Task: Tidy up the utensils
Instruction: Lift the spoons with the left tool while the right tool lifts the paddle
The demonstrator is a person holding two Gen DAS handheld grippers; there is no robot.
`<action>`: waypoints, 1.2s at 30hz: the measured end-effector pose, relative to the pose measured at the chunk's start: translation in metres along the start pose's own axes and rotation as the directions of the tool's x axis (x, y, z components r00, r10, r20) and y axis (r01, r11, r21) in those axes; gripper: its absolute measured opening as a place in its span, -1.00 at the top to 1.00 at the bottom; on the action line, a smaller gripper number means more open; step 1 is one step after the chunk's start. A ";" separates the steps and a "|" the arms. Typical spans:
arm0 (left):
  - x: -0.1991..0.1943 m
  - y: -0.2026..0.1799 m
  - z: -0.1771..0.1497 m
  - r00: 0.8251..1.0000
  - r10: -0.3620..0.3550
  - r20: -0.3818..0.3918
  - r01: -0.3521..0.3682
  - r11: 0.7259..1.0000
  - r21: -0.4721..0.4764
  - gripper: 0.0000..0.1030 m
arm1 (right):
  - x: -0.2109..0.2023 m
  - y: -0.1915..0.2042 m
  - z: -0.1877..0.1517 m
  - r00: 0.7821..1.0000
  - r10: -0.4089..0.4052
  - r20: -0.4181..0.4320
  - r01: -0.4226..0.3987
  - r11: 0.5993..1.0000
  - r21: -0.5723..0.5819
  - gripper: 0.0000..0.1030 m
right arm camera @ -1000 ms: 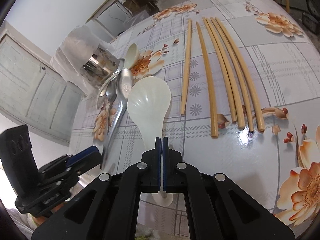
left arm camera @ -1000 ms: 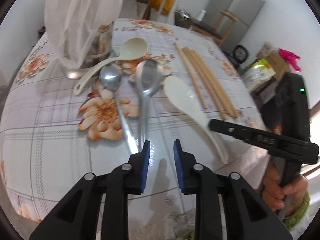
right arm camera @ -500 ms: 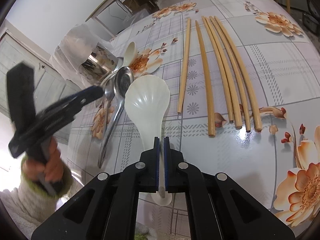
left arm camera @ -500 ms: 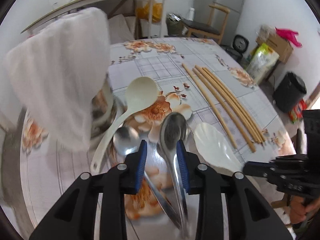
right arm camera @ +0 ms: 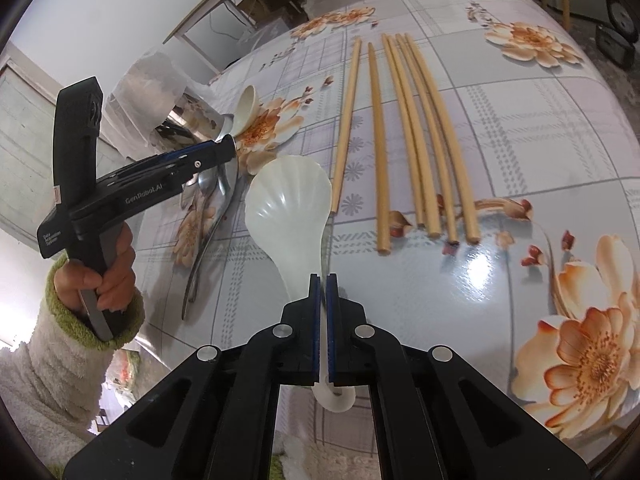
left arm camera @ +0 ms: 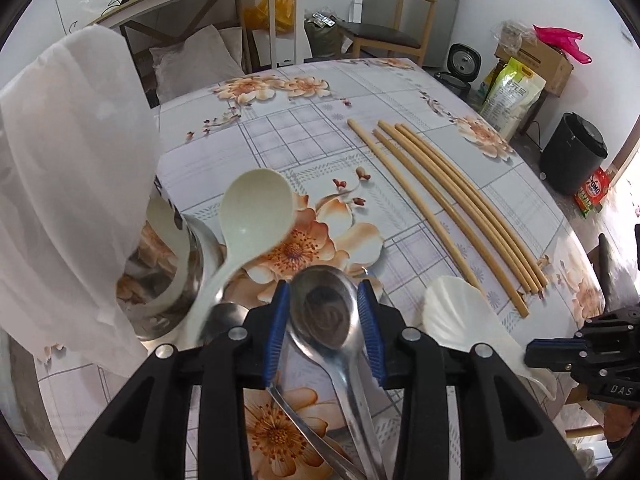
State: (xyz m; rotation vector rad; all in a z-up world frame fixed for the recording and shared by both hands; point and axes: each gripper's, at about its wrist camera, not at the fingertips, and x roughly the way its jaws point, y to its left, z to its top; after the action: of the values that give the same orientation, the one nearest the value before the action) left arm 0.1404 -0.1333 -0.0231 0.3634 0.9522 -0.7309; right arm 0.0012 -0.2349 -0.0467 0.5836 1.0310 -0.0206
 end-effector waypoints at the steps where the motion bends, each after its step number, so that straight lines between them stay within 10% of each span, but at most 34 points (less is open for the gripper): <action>1: -0.001 0.001 0.001 1.000 0.002 0.005 -0.002 1.000 0.000 0.35 | 0.001 0.000 0.001 1.000 0.001 0.001 -0.001 1.000 0.003 0.98; 27: 0.021 -0.001 0.007 0.997 -0.008 -0.082 0.009 1.000 0.015 0.34 | 0.005 -0.011 -0.004 0.999 0.039 0.019 -0.039 0.999 0.025 0.97; 36: 0.008 -0.001 0.005 0.999 -0.004 -0.046 0.004 1.000 0.002 0.89 | 0.006 -0.007 -0.006 0.999 0.033 0.030 -0.034 0.999 0.020 0.80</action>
State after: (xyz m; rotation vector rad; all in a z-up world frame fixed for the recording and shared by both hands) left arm 0.1463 -0.1402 -0.0271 0.3819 0.9961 -0.7293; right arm -0.0025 -0.2364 -0.0565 0.6177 0.9929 -0.0106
